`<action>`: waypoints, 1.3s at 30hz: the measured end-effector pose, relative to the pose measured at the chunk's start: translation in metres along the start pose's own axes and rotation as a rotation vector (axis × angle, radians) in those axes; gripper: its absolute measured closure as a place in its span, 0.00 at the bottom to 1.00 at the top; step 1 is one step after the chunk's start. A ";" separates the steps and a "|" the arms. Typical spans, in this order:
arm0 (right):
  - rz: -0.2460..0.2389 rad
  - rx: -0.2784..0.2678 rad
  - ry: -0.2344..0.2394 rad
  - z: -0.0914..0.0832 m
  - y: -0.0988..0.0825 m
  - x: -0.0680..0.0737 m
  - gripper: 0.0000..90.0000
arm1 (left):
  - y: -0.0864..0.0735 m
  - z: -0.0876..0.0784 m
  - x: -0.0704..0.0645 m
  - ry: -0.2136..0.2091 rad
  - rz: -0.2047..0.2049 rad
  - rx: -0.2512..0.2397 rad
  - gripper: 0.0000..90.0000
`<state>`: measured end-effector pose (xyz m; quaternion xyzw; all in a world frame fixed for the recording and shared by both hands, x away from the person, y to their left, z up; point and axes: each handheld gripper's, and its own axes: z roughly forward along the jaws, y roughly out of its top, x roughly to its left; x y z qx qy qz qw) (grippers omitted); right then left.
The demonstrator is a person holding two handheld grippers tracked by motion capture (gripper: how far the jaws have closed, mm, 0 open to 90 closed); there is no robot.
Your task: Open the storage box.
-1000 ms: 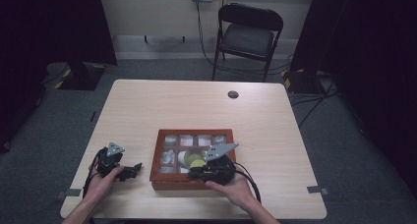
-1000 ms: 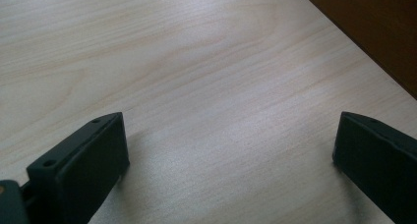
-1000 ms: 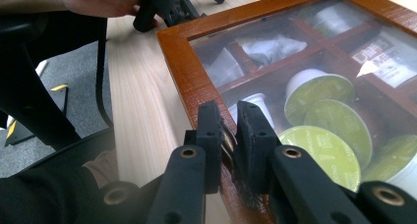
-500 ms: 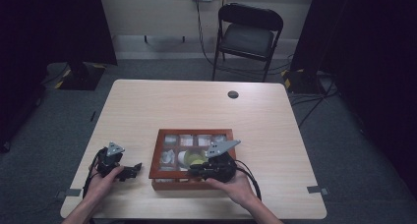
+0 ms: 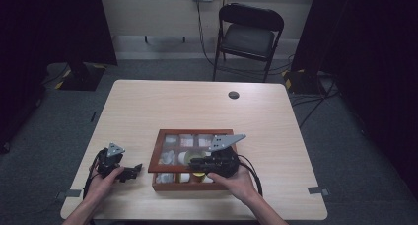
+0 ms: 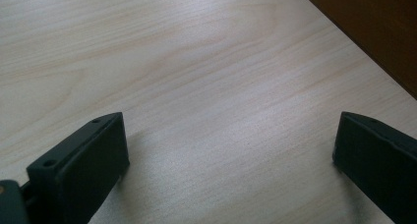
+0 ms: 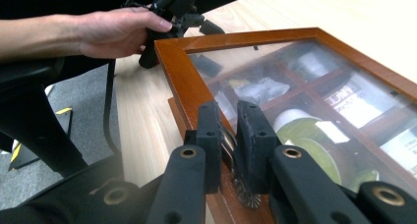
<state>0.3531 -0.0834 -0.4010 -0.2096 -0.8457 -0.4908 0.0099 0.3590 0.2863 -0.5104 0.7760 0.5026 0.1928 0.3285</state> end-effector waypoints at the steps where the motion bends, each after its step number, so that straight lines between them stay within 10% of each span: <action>1: 0.000 -0.002 -0.002 -0.001 0.001 0.000 0.90 | 0.000 0.000 0.000 0.000 0.000 0.000 0.00; 39: 0.016 -0.041 -0.019 -0.014 0.032 -0.009 0.90 | 0.000 0.000 0.000 0.000 0.004 0.003 0.00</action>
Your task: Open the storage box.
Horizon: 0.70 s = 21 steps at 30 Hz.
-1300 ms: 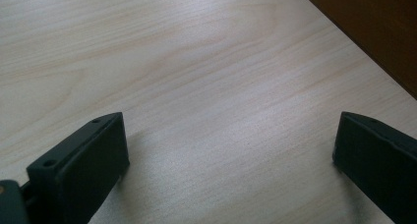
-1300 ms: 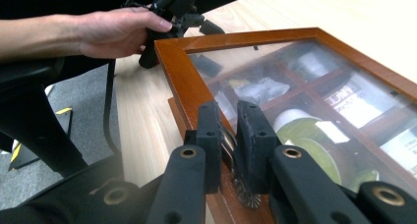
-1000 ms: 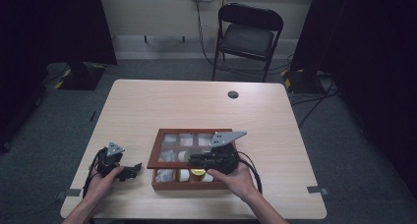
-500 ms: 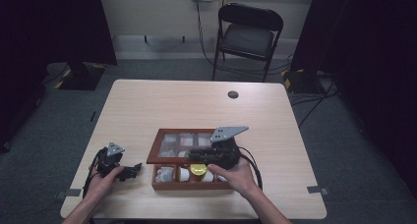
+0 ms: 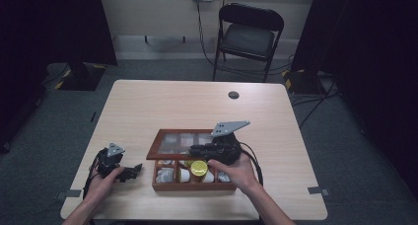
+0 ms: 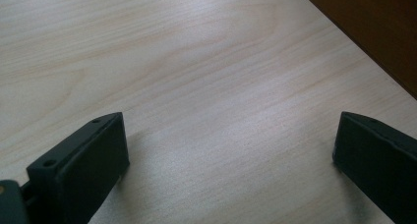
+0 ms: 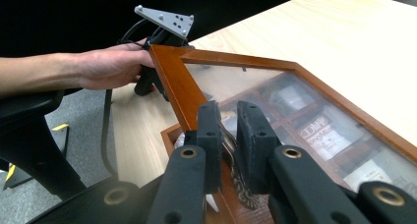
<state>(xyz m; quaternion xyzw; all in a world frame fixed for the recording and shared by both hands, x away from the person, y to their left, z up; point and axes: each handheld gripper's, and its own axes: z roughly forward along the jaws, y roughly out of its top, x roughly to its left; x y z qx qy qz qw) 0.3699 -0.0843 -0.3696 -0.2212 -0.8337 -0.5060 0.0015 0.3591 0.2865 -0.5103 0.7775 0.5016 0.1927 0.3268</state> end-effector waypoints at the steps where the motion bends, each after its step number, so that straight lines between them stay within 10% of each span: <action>1: 0.000 0.001 0.000 0.000 0.001 0.000 0.90 | 0.000 0.000 0.000 0.001 -0.003 -0.003 0.00; 21: 0.009 0.007 -0.008 -0.005 0.022 -0.009 0.90 | 0.000 0.000 0.000 0.000 -0.003 -0.002 0.00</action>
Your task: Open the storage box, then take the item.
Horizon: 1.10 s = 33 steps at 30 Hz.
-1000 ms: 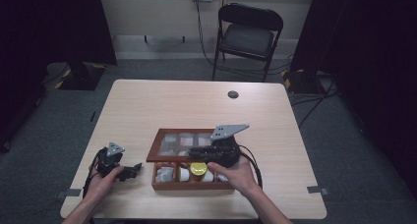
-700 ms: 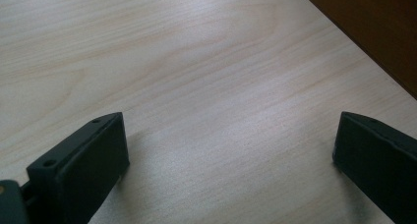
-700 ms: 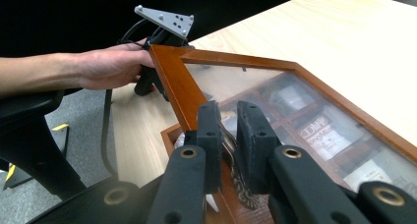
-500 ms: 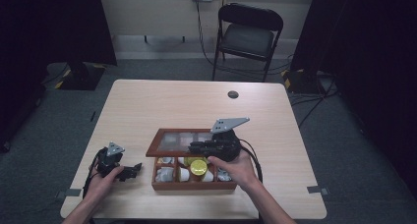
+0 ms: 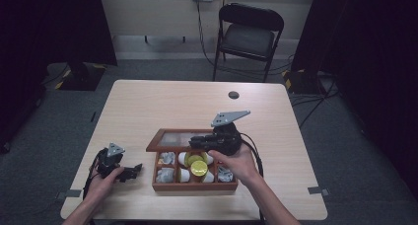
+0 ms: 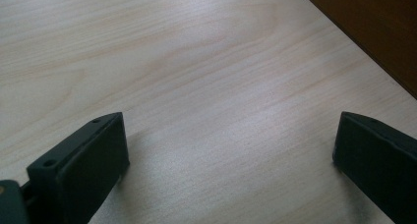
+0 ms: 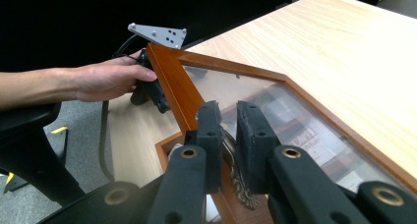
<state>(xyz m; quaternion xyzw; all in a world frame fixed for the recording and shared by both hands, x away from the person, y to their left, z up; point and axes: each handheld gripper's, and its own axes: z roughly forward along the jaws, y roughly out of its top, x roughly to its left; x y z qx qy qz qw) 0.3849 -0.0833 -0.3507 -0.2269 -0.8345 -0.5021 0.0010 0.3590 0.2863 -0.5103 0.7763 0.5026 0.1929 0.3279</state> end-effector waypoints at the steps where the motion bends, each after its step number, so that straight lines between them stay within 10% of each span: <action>1: 0.002 0.001 0.001 0.000 0.001 -0.001 0.90 | 0.000 0.000 0.000 -0.001 0.000 0.000 0.00; 33: 0.035 0.011 0.012 -0.004 0.025 -0.017 0.91 | 0.000 0.000 0.000 0.000 0.000 0.000 0.00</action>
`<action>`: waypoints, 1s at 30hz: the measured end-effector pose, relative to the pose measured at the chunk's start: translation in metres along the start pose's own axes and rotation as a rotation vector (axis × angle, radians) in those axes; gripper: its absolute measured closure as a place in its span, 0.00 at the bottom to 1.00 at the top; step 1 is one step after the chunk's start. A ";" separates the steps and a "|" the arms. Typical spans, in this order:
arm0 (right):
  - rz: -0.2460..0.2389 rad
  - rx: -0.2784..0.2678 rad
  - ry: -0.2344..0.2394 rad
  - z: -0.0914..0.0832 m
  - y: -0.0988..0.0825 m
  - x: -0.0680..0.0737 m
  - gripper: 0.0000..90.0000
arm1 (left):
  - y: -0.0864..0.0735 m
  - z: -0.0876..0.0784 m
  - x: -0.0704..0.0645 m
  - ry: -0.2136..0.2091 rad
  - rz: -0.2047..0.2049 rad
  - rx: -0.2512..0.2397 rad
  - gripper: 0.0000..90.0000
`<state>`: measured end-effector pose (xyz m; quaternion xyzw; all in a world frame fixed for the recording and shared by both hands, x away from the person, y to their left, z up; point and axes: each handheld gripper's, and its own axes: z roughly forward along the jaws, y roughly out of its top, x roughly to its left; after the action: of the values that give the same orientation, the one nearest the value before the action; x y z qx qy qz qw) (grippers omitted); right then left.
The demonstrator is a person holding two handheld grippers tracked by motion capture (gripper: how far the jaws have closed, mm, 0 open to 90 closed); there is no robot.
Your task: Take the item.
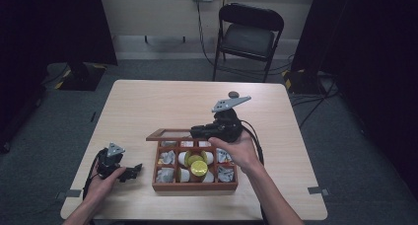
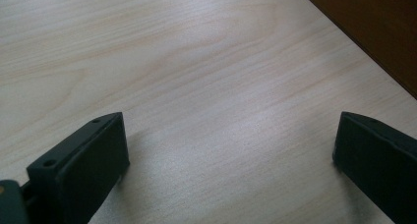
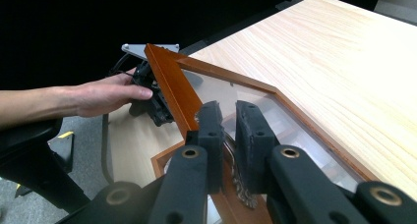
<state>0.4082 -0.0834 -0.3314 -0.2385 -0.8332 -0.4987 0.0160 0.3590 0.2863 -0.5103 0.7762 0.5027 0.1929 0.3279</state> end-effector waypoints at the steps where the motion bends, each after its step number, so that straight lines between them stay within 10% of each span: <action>1: 0.001 0.001 0.000 0.000 0.000 0.000 0.91 | 0.000 0.000 0.000 0.000 0.000 0.000 0.00; 18: 0.002 -0.001 0.001 0.000 0.000 -0.001 0.91 | 0.006 -0.013 -0.001 -0.069 0.029 0.051 0.19; 30: 0.000 0.000 0.001 0.000 0.001 -0.001 0.91 | 0.019 -0.035 -0.024 -0.189 0.114 -0.047 0.29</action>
<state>0.4093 -0.0831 -0.3305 -0.2380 -0.8333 -0.4987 0.0165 0.3394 0.2705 -0.4718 0.8104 0.4197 0.1490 0.3807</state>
